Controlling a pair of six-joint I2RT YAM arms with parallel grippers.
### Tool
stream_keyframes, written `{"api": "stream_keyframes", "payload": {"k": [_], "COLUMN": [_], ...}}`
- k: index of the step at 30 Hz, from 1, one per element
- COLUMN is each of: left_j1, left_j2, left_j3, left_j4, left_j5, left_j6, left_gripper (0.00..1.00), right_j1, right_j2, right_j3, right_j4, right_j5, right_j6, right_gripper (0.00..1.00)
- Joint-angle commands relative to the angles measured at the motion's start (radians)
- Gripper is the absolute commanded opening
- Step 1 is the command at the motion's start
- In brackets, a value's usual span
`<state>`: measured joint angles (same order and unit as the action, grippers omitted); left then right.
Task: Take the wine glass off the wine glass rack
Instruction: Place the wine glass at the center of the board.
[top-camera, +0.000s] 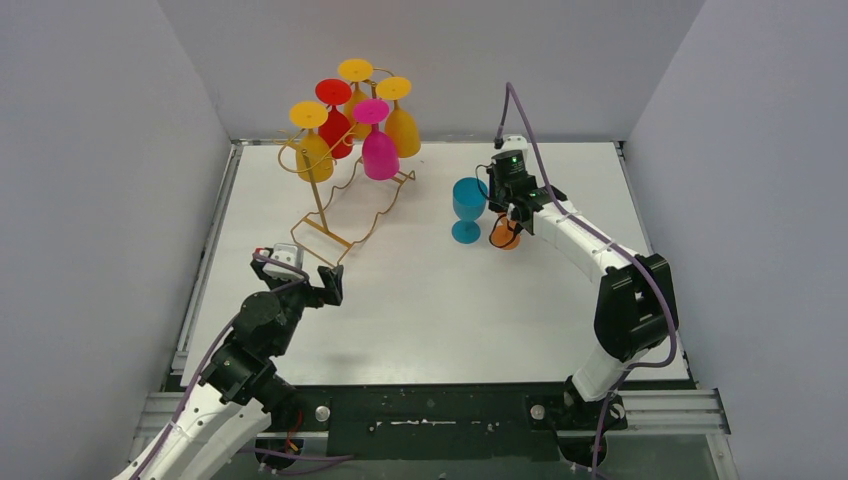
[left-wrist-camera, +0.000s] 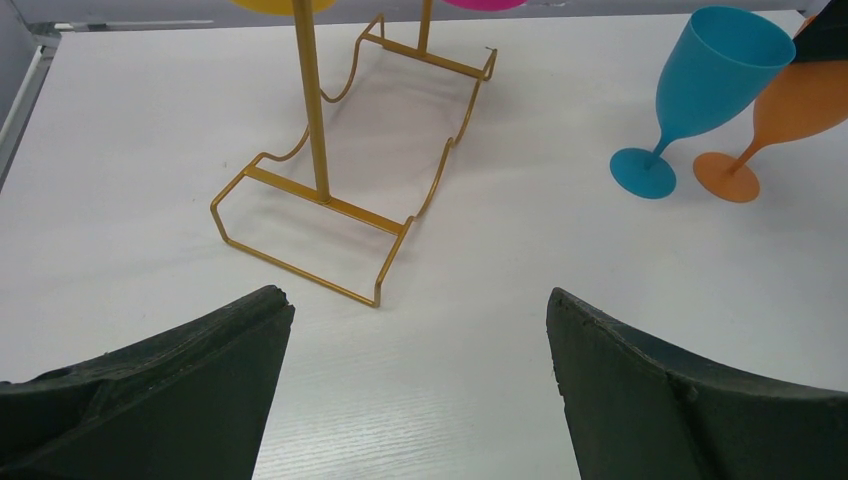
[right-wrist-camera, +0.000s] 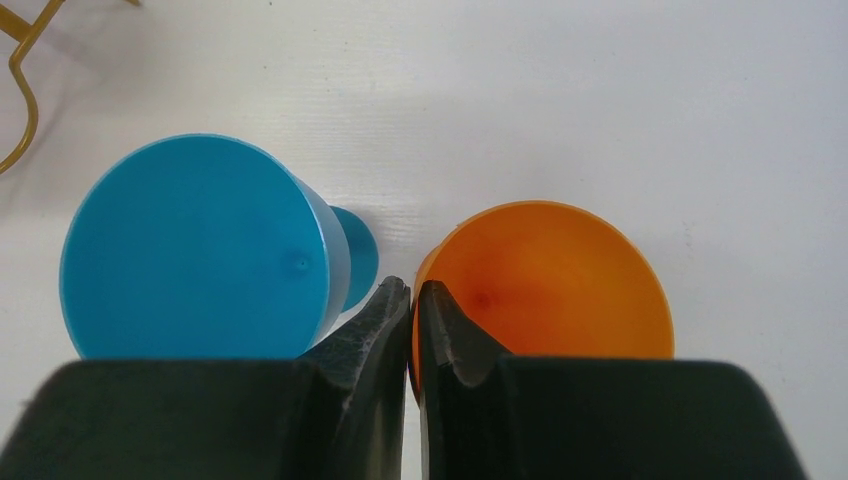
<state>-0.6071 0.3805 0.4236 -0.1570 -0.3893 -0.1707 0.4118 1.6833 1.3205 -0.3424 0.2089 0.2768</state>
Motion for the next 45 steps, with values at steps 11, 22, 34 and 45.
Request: {"api": "stream_keyframes", "payload": {"k": [11,22,34,45], "left_j1": [0.003,0.003,0.003,0.003], "left_j2": [-0.017,-0.021,-0.011,-0.002], "left_j3": [0.048,0.042,0.046,0.049], "left_j4": [-0.011,-0.007,-0.012,-0.016], "left_j5": [-0.038,-0.036,-0.033,-0.033], "left_j6": [0.001,0.005,0.008,0.008], "left_gripper": [0.97,0.97,0.97,0.97], "right_j1": [-0.004,-0.003,0.012,0.048], "right_j2": [0.01,0.019,0.05,-0.029], "right_j3": [0.083,0.115,0.131,0.165], "right_j4": [-0.013,-0.041,-0.043,-0.055], "right_j5": [-0.007,0.008,0.053,0.075], "right_j6": [-0.03,-0.052,-0.1,-0.11], "right_gripper": [0.08,0.11,0.17,0.27]}}
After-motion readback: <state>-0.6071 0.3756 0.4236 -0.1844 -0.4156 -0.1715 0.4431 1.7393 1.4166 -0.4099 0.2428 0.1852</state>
